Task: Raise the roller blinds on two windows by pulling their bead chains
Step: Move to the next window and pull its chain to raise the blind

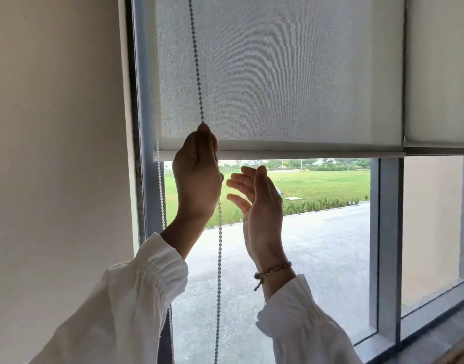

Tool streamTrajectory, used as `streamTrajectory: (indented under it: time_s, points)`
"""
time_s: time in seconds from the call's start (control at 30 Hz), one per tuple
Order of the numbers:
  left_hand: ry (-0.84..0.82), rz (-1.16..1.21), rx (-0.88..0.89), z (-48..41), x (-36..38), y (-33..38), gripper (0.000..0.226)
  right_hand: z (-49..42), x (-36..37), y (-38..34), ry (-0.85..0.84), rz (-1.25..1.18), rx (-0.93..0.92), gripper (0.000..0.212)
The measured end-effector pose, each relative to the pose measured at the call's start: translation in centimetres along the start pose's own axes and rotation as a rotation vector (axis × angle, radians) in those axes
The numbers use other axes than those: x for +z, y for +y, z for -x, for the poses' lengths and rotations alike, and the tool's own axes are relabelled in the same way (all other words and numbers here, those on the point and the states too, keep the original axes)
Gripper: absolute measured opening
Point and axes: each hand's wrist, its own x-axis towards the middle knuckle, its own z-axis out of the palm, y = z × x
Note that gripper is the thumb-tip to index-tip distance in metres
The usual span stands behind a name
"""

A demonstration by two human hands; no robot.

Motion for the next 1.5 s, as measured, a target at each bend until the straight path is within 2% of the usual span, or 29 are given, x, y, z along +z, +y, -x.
streamTrajectory:
  time_s: [0.17,0.4,0.5,0.63,0.83,1.0,1.17,1.3,1.37,1.43,1.47,1.5]
  points:
    - [0.002,-0.049,-0.066,3.0,-1.0,-2.0,0.038,-1.3,1.8,-1.8,-0.062,-0.09,-0.001,0.019]
    - [-0.041,-0.122,-0.189,9.2,-2.9,-5.0,0.035,-1.8,3.0,-2.3,-0.241,-0.198,0.098,0.019]
    - [-0.035,-0.142,-0.183,11.0,-3.5,-5.6,0.036,-2.1,3.7,-3.0,-0.292,-0.145,0.133,0.018]
    - [-0.034,-0.201,-0.082,11.6,-3.5,-5.3,0.033,-2.2,5.1,-3.3,-0.209,0.04,0.094,0.026]
    - [-0.09,-0.231,0.001,10.6,-4.2,-6.1,0.028,-2.4,5.7,-2.4,-0.073,0.136,-0.053,0.039]
    - [-0.109,-0.213,-0.014,10.1,-4.1,-6.5,0.028,-2.8,5.5,-2.0,-0.072,0.123,-0.057,0.039]
    - [-0.125,-0.216,0.045,9.9,-4.2,-6.7,0.03,-3.0,5.5,-2.1,-0.058,0.151,-0.075,0.039]
    - [-0.067,-0.209,-0.062,9.4,-4.2,-6.7,0.037,-2.9,5.1,-2.5,-0.065,0.169,-0.104,0.038]
    - [0.034,-0.383,0.17,8.7,-4.7,-6.1,0.036,-2.8,4.8,-2.3,-0.068,0.18,-0.108,0.036]
    - [0.16,-0.715,0.459,7.6,-5.3,-6.2,0.026,-2.5,4.4,-2.1,-0.051,0.176,-0.091,0.034]
    - [0.247,-0.837,0.489,6.9,-5.4,-6.5,0.028,-2.3,4.2,-2.0,-0.041,0.174,-0.086,0.032]
    - [0.317,-0.899,0.448,6.1,-5.4,-6.7,0.041,-2.2,4.0,-2.0,-0.03,0.171,-0.085,0.031]
